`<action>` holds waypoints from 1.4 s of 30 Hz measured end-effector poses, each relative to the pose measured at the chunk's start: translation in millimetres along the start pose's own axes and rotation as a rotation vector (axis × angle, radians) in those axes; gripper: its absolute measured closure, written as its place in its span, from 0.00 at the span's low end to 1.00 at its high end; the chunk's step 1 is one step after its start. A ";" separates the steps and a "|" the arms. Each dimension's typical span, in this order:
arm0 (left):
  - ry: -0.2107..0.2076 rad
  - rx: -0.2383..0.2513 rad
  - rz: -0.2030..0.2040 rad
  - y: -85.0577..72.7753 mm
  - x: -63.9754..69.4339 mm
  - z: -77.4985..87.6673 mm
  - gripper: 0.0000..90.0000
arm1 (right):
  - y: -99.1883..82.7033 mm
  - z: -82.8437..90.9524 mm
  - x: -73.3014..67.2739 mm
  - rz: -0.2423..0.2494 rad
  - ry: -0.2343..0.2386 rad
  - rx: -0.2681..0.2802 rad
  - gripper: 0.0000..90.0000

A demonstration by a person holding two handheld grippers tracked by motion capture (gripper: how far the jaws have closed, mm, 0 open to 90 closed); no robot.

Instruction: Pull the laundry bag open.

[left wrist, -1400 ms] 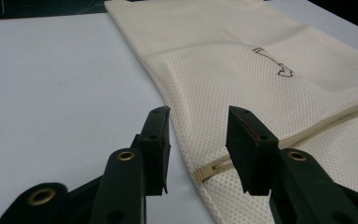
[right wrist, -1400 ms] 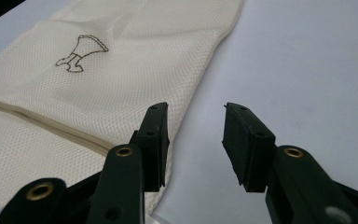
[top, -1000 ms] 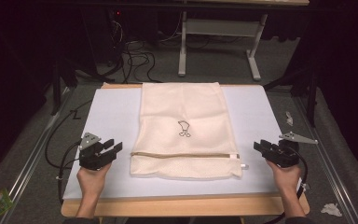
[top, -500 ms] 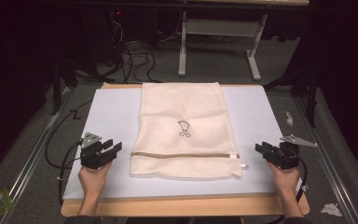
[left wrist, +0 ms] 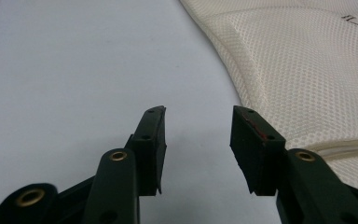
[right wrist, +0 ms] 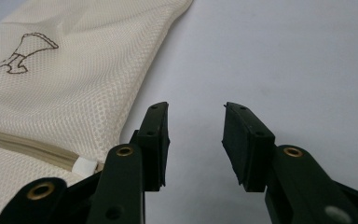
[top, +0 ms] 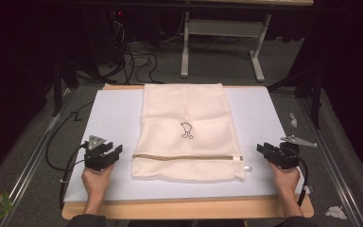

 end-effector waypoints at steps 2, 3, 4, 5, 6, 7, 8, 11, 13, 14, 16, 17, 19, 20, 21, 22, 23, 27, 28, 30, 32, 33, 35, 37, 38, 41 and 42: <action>0.002 -0.001 0.006 -1.1 -2.0 -2.6 0.62 | 1.0 -1.7 -0.2 0.003 -0.002 0.003 0.68; 0.001 -0.003 0.008 -1.7 -2.7 -3.6 0.62 | 1.6 -2.9 0.1 0.008 -0.005 0.004 0.68; -0.002 0.000 0.009 -2.0 -3.1 -4.6 0.62 | 1.6 -3.8 0.0 0.004 -0.006 0.000 0.68; -0.004 0.000 0.009 -2.3 -3.5 -5.2 0.62 | 1.8 -4.9 0.3 0.004 -0.008 0.001 0.68; -0.002 0.001 0.012 -2.5 -3.9 -6.4 0.62 | 2.0 -5.6 0.7 0.005 -0.010 0.001 0.68; -0.001 -0.002 0.009 -2.7 -3.9 -7.6 0.62 | 2.1 -6.4 1.0 0.002 -0.010 0.002 0.68; -0.003 -0.007 0.005 -2.6 -3.7 -9.6 0.62 | 2.4 -7.2 1.6 0.002 -0.012 0.004 0.68; -0.004 -0.004 0.006 -1.9 -3.4 -12.0 0.61 | 2.9 -9.2 2.5 -0.005 -0.020 0.003 0.68; 0.000 0.001 0.008 -1.3 -3.4 -13.5 0.61 | 3.4 -10.0 3.1 0.000 -0.026 0.005 0.68; 0.004 0.004 0.007 -1.2 -3.5 -14.3 0.61 | 3.3 -10.4 3.4 0.001 -0.030 0.005 0.68; 0.013 0.007 0.004 -1.0 -4.0 -15.8 0.61 | 3.5 -11.6 4.3 0.004 -0.037 0.007 0.68; 0.016 0.010 0.003 -0.8 -4.2 -16.2 0.61 | 3.4 -12.1 4.8 0.002 -0.039 0.009 0.68; 0.019 0.013 0.008 -0.1 -4.5 -17.2 0.61 | 3.8 -13.0 7.0 0.013 -0.050 0.023 0.67; 0.020 0.017 0.011 0.4 -4.5 -17.6 0.60 | 3.1 -13.4 7.0 -0.001 -0.050 0.023 0.67; 0.022 0.019 0.013 0.8 -4.6 -18.0 0.60 | 2.8 -13.8 7.9 0.001 -0.054 0.025 0.67; 0.026 0.025 0.015 1.3 -4.6 -18.5 0.60 | 2.2 -14.4 8.7 0.000 -0.057 0.027 0.67; 0.029 0.031 0.016 1.7 -4.5 -18.9 0.60 | 1.7 -15.0 9.3 -0.003 -0.059 0.029 0.67; 0.043 0.045 0.008 2.1 -3.9 -20.9 0.59 | 0.0 -16.4 11.2 -0.006 -0.068 0.043 0.66; 0.047 0.050 0.008 2.1 -3.4 -21.5 0.59 | 0.1 -16.2 11.0 -0.004 -0.069 0.047 0.65; 0.052 0.056 0.001 2.0 -2.2 -23.0 0.59 | -0.1 -16.2 11.0 0.004 -0.075 0.055 0.65; 0.055 0.057 -0.005 1.5 -1.2 -24.5 0.58 | -1.9 -17.5 10.6 0.000 -0.082 0.050 0.63; 0.057 0.053 -0.009 0.8 -1.0 -25.3 0.58 | -1.8 -18.3 10.5 0.010 -0.091 0.049 0.63; 0.059 0.055 -0.019 0.1 0.4 -25.1 0.57 | -2.5 -18.9 8.1 0.027 -0.109 0.045 0.62; 0.058 0.054 -0.025 -0.7 1.5 -25.1 0.57 | -2.6 -19.1 7.4 0.049 -0.127 0.048 0.62; 0.057 0.055 -0.026 -0.8 1.8 -25.1 0.57 | -2.8 -18.9 6.4 0.048 -0.133 0.050 0.62; 0.055 0.052 -0.026 -1.5 2.3 -25.2 0.56 | -2.9 -17.4 6.4 0.046 -0.132 0.065 0.61; 0.054 0.051 -0.028 -1.7 2.6 -25.3 0.56 | -2.8 -17.0 7.1 0.039 -0.129 0.071 0.61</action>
Point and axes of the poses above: each handheld gripper's, and its own axes: z roughly backward along the jaws, y roughly out of its top, x roughly to its right, the point moved 8 cm from there along -z, roughly forward along the jaws, and after that the axes turned 15 degrees about -x, right-handed, at the moved point
